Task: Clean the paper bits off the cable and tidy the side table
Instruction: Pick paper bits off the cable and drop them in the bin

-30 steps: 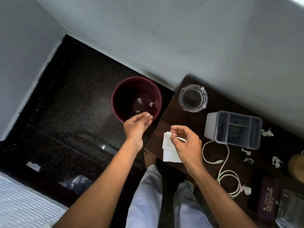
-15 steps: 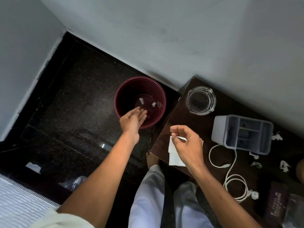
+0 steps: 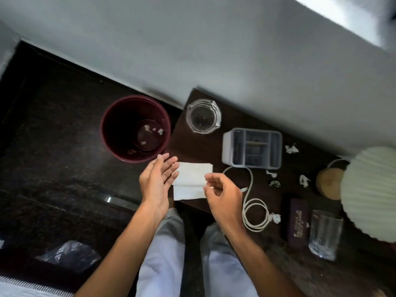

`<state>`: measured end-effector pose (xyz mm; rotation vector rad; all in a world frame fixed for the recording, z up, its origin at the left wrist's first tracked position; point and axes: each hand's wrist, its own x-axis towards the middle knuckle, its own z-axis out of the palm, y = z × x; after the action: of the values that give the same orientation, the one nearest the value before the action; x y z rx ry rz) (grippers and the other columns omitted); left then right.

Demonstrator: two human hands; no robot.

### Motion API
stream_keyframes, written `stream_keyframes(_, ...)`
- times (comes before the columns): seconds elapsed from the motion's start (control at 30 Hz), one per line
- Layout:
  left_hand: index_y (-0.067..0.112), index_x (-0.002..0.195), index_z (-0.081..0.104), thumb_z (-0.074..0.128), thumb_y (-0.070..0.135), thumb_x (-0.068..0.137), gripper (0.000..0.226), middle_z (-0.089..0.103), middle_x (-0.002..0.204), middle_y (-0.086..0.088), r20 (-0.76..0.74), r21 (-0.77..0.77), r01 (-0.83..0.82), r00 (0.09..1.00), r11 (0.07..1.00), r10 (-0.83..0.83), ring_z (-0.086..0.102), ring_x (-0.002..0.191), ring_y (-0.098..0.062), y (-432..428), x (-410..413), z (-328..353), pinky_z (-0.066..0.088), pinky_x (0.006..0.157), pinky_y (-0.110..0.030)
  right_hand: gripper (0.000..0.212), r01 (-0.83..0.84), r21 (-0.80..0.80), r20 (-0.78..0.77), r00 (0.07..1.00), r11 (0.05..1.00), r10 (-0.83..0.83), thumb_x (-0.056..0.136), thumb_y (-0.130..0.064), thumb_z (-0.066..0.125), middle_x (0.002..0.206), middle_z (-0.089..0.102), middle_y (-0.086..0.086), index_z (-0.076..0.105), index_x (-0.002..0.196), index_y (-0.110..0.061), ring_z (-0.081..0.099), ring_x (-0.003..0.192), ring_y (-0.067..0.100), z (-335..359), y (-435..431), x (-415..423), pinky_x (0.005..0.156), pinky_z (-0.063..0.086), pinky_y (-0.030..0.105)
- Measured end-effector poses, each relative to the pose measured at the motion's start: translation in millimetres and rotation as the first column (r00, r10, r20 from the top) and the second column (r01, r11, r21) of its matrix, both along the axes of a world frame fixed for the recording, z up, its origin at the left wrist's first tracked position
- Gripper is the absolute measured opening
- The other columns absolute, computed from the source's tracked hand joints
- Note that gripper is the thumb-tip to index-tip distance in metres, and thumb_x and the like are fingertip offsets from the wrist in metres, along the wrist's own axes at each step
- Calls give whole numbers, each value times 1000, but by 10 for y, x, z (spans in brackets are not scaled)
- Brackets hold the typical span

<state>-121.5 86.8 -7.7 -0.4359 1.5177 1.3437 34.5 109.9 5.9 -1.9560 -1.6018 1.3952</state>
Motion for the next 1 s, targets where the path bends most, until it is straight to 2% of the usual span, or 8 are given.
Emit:
stream_keyframes(0.13, 14, 102, 70, 52, 24, 105, 21, 78, 89, -4, 31, -4, 105, 994, 994, -105, 74, 75, -11, 36, 543, 96, 60, 69, -21, 23, 80, 34, 130, 988, 996, -84, 84, 0, 69, 95, 74, -3, 74, 100, -15, 67, 81, -2, 39, -34, 559, 68, 47, 1)
stream_keyframes(0.3, 16, 107, 70, 52, 20, 105, 19, 79, 91, -2, 52, -22, 281, 959, 959, -280, 74, 77, -8, 42, 1115, 99, 60, 72, -22, 24, 80, 58, 289, 953, 995, -93, 83, 1, 64, 96, 72, 2, 73, 101, -13, 63, 76, -4, 72, -15, 1233, 64, 41, -3)
stream_keyframes(0.37, 16, 109, 70, 50, 19, 106, 20, 79, 94, -3, 52, -31, 338, 940, 941, -337, 73, 77, -8, 50, 1286, 98, 59, 74, -23, 25, 0, 42, 357, 934, 999, -15, 84, 2, 66, 99, 72, 5, 72, 105, -10, 66, 81, 8, 73, -21, 1449, 69, 43, 4)
stream_keyframes(0.43, 13, 112, 69, 50, 17, 106, 21, 78, 94, -4, 55, -42, 376, 926, 926, -374, 72, 76, -10, 66, 1454, 104, 58, 76, -25, 26, -79, 9, 427, 902, 997, 67, 85, 2, 65, 103, 72, 9, 71, 109, -8, 67, 93, 22, 63, -15, 1660, 77, 45, 20)
stream_keyframes(0.57, 12, 108, 70, 56, 19, 103, 17, 79, 88, -2, 46, -44, 425, 905, 904, -424, 71, 76, -11, 74, 1671, 119, 59, 74, -25, 33, -231, -162, 555, 782, 959, 282, 91, -5, 61, 116, 70, 15, 66, 123, -8, 63, 110, 33, 35, 60, 1916, 91, 48, 34)
stream_keyframes(0.63, 12, 107, 71, 57, 21, 103, 17, 79, 87, -2, 40, -32, 438, 899, 898, -437, 70, 75, -11, 63, 1742, 130, 59, 74, -25, 32, -281, -224, 596, 718, 933, 359, 92, -10, 62, 117, 70, 15, 65, 124, -10, 64, 111, 33, 32, 86, 1948, 91, 49, 36)
stream_keyframes(0.77, 12, 108, 72, 57, 21, 103, 19, 79, 88, -3, 30, -35, 448, 894, 894, -447, 71, 76, -11, 21, 1820, 118, 58, 78, -28, 13, -370, -274, 657, 602, 888, 454, 95, -13, 59, 105, 72, 13, 64, 107, -11, 68, 103, 32, 52, 78, 1885, 79, 52, 36)
stream_keyframes(1.0, 16, 105, 74, 57, 22, 103, 18, 80, 87, -2, 14, -32, 453, 892, 891, -453, 73, 78, -12, -71, 1811, 83, 61, 76, -25, 17, -433, -282, 680, 540, 856, 497, 99, -4, 47, 107, 68, 15, 60, 109, -8, 67, 104, 34, 12, 57, 1840, 81, 52, 40)
